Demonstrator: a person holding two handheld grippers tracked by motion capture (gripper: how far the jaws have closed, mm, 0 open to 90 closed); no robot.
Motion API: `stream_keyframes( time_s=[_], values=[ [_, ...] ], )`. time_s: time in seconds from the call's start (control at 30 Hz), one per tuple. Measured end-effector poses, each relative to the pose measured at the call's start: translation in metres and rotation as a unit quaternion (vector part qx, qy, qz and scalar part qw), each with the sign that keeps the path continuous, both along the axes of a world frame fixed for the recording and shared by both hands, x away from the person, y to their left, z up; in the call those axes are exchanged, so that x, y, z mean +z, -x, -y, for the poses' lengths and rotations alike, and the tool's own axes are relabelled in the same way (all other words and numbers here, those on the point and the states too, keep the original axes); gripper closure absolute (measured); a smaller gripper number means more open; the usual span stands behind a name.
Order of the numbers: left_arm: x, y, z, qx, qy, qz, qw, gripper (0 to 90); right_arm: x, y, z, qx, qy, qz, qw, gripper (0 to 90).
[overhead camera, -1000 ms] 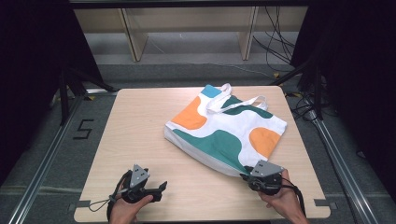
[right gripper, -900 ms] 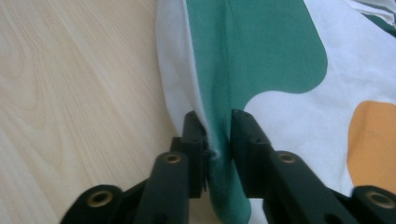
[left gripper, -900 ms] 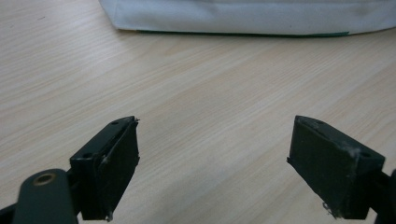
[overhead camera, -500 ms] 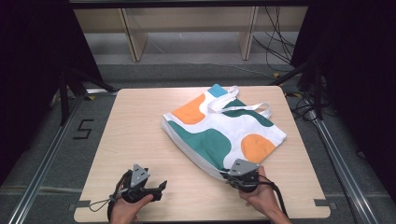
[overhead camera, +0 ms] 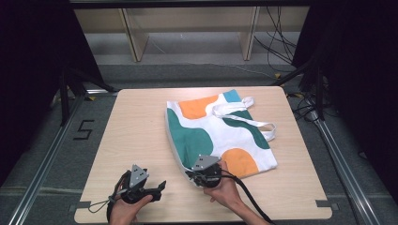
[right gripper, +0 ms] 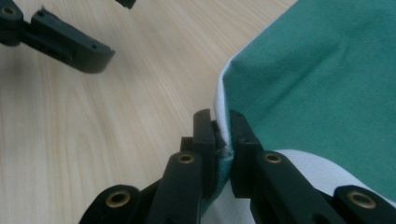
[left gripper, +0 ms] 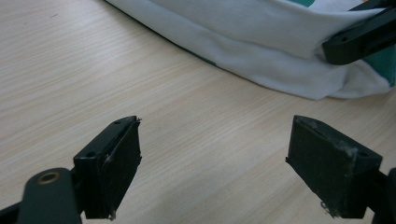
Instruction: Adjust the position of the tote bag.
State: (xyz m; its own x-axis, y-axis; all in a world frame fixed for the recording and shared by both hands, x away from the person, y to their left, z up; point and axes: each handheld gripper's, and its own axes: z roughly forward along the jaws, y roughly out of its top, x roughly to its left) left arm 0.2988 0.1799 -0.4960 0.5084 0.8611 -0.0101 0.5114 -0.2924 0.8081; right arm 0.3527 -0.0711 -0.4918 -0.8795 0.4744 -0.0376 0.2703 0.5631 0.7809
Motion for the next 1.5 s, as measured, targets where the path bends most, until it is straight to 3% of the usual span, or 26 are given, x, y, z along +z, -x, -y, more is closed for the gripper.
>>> stream_keyframes(
  time_s=[0.1, 0.2, 0.23, 0.37, 0.4, 0.43, 0.47, 0.53, 0.57, 0.6, 0.7, 0.8, 0.83, 0.87, 0.93, 1.03, 1.07, 1.1, 1.13, 1.17, 1.2, 1.23, 1.27, 1.33, 1.43, 1.5],
  values=[
    [0.001, 0.001, -0.001, -0.01, -0.012, -0.004, 0.9999, 16.4, 0.003, -0.002, -0.004, 0.005, -0.008, -0.015, 0.9998, 76.7],
    [0.001, 0.002, 0.001, -0.002, 0.004, 0.0, 1.0, 16.3, 0.009, -0.003, 0.001, 0.003, -0.033, -0.044, 0.9985, 63.3],
    [0.001, 0.002, 0.0, -0.012, -0.004, 0.004, 0.9999, 16.2, 0.024, 0.0, 0.014, -0.002, -0.055, -0.039, 0.9977, 52.5],
    [0.001, 0.005, 0.007, -0.016, 0.027, -0.011, 0.9994, 16.8, 0.047, 0.001, 0.044, -0.008, -0.088, -0.024, 0.9958, 49.2],
    [0.001, 0.006, 0.014, -0.031, 0.039, -0.017, 0.9986, 18.2, 0.061, 0.001, 0.079, -0.049, -0.098, -0.018, 0.9938, 48.9],
    [0.001, 0.006, 0.014, -0.031, 0.039, -0.017, 0.9986, 19.8, 0.061, 0.001, 0.079, -0.049, -0.098, -0.018, 0.9938, 48.9],
    [0.001, 0.009, 0.024, -0.048, 0.056, -0.025, 0.997, 22.1, 0.066, -0.002, 0.109, -0.079, -0.095, 0.003, 0.9924, 48.9],
    [0.002, 0.011, 0.035, -0.059, 0.078, -0.035, 0.9946, 26.3, 0.064, -0.005, 0.134, -0.123, -0.09, 0.008, 0.9883, 48.9],
    [0.002, 0.011, 0.035, -0.059, 0.078, -0.035, 0.9946, 27.7, 0.064, -0.005, 0.134, -0.123, -0.09, 0.008, 0.9883, 48.9],
    [0.001, 0.013, 0.048, -0.077, 0.082, -0.035, 0.9931, 31.6, 0.059, -0.007, 0.161, -0.169, -0.084, 0.007, 0.982, 48.4],
    [0.0, 0.013, 0.065, -0.093, 0.065, -0.033, 0.993, 33.4, 0.052, -0.01, 0.188, -0.199, -0.065, 0.009, 0.9777, 48.0],
    [-0.002, 0.009, 0.079, -0.094, 0.087, -0.028, 0.9914, 33.5, 0.047, -0.011, 0.21, -0.232, -0.039, 0.011, 0.9718, 47.6],
    [-0.002, 0.008, 0.084, -0.096, 0.081, -0.027, 0.9917, 33.6, 0.045, -0.01, 0.214, -0.249, -0.042, -0.003, 0.9676, 47.4],
    [-0.002, 0.008, 0.084, -0.096, 0.081, -0.027, 0.9917, 33.4, 0.043, -0.013, 0.222, -0.246, -0.031, 0.008, 0.9687, 47.1],
    [-0.006, 0.003, 0.098, -0.083, 0.074, -0.024, 0.9935, 31.3, 0.039, -0.012, 0.23, -0.271, -0.033, -0.022, 0.9618, 46.2],
    [-0.007, -0.002, 0.101, -0.082, 0.055, -0.023, 0.9948, 31.6, 0.031, -0.017, 0.237, -0.279, -0.032, -0.021, 0.9595, 45.6],
    [-0.007, -0.004, 0.102, -0.073, 0.058, -0.021, 0.9954, 31.6, 0.027, -0.02, 0.241, -0.272, -0.023, -0.019, 0.9619, 44.6],
    [-0.008, -0.006, 0.103, -0.062, 0.072, -0.023, 0.9952, 36.1, 0.024, -0.02, 0.241, -0.287, -0.019, -0.047, 0.9566, 43.9],
    [-0.009, -0.007, 0.104, -0.053, 0.089, -0.023, 0.9944, 42.7, 0.017, -0.023, 0.242, -0.289, -0.018, -0.066, 0.9548, 43.2],
    [-0.009, -0.008, 0.103, -0.049, 0.088, -0.025, 0.9946, 42.7, 0.017, -0.023, 0.242, -0.289, -0.018, -0.066, 0.9548, 43.2],
    [-0.01, -0.009, 0.102, -0.043, 0.085, -0.013, 0.9954, 49.0, 0.015, -0.026, 0.245, -0.281, -0.01, -0.055, 0.9581, 43.1],
    [-0.01, -0.01, 0.098, -0.039, 0.089, -0.011, 0.9952, 60.1, 0.009, -0.029, 0.246, -0.283, -0.005, -0.067, 0.9568, 42.9],
    [-0.01, -0.011, 0.096, -0.038, 0.088, -0.009, 0.9953, 64.9, 0.006, -0.031, 0.246, -0.276, -0.002, -0.063, 0.9591, 42.7],
    [-0.011, -0.012, 0.095, -0.04, 0.075, 0.004, 0.9964, 73.9, 0.005, -0.03, 0.246, -0.279, 0.003, -0.075, 0.9574, 42.8],
    [-0.01, -0.014, 0.09, -0.04, 0.062, 0.007, 0.9972, 83.2, 0.004, -0.03, 0.244, -0.272, -0.003, -0.071, 0.9595, 42.8],
    [-0.008, -0.016, 0.084, -0.029, 0.065, 0.01, 0.9974, 85.9, 0.005, -0.03, 0.246, -0.265, 0.014, -0.061, 0.9621, 42.8]
  ],
)
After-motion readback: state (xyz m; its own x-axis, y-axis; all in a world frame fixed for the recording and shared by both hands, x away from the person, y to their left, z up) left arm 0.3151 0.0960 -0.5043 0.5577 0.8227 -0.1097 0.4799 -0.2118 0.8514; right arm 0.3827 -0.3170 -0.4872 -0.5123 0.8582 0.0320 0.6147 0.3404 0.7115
